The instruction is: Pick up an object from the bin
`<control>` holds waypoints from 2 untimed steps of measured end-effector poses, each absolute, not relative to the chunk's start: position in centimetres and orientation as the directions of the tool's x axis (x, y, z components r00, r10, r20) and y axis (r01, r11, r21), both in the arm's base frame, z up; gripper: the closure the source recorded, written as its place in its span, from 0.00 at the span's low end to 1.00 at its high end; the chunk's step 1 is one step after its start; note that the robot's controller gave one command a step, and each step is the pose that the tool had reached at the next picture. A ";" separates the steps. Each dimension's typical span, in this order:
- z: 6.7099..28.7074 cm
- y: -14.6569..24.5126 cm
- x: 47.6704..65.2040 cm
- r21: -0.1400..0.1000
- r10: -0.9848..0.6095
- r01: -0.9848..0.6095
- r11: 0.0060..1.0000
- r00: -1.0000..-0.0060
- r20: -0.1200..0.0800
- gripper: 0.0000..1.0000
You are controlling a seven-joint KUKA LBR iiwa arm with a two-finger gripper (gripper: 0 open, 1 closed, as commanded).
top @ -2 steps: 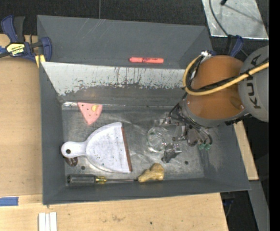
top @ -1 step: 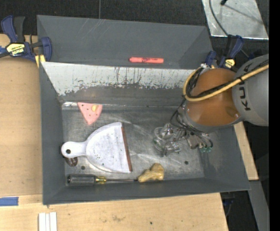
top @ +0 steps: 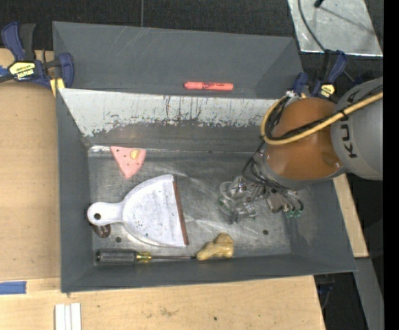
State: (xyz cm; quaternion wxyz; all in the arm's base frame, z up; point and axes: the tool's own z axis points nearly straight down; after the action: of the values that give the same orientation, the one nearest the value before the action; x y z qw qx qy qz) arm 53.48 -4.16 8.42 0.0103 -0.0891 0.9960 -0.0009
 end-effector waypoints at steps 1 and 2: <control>10.1 -4.8 54.2 -0.002 -0.167 -0.167 0.986 -0.986 -0.009 1.00; 14.9 -3.3 53.5 0.000 -0.190 -0.190 0.982 -0.982 0.004 1.00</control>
Offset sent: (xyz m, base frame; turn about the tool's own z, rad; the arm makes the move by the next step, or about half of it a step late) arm -0.0098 0.0482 0.1744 -0.0705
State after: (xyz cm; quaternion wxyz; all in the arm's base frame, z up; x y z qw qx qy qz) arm 53.48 -3.32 14.92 -0.0019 -0.0952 0.9955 0.0000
